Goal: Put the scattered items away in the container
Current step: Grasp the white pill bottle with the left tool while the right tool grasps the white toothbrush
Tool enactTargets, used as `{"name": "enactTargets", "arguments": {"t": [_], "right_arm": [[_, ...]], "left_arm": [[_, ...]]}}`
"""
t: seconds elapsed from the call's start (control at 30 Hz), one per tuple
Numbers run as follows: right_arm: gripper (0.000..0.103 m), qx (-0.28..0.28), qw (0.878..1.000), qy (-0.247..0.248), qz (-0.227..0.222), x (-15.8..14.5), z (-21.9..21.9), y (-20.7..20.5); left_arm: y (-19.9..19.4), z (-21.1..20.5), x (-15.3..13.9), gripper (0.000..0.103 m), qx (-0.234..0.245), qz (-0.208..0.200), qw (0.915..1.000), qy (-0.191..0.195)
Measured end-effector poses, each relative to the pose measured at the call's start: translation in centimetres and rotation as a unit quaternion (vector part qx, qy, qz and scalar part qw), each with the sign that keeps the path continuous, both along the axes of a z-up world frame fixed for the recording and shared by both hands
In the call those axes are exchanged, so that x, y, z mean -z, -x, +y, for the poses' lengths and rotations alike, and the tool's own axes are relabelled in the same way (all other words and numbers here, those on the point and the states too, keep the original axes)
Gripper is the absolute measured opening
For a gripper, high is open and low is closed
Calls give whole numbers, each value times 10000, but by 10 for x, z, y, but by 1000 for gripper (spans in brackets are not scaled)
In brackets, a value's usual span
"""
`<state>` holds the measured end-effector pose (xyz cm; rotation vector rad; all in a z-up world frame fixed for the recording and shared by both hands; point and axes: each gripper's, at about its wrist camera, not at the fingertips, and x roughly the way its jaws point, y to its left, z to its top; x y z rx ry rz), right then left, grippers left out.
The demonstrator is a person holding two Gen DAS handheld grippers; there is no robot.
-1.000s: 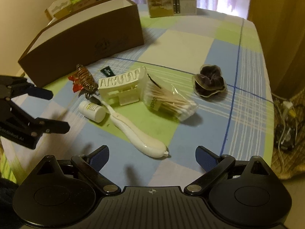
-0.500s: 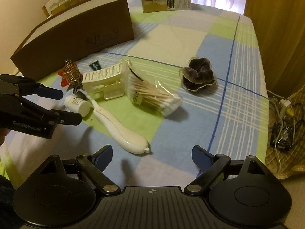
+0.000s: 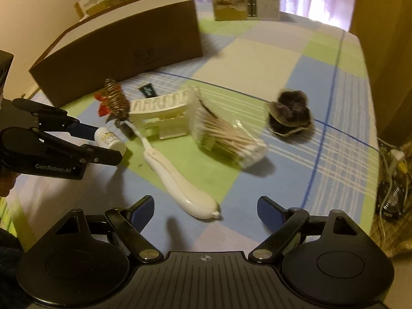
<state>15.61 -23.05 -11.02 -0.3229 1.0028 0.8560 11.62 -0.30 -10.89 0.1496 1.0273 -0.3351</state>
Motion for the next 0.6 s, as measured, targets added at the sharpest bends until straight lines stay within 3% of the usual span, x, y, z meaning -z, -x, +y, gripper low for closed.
{"name": "enactTargets", "arguments": {"t": [0.13,0.23,0.33,0.53,0.6], "right_arm": [[83,-348,9993,-40,-89,1,15,6],[66,-678,9975,-51,-182,3,28,5],[57,-878,9957,-50,-291,8,40,1],[24,-1246,9918,-11,-271,18,52,3],[19,-1329,9910,-25,-123,17,51,10]], "left_arm": [[8,19,-4,42,-101,0,9999,-97],[13,34,-7,42,-237,2,9996,-148],[17,47,-10,42,-330,-21,9993,-173],[24,59,-15,42,-409,-74,9989,-212],[28,60,-15,42,-363,-72,9991,-221]]}}
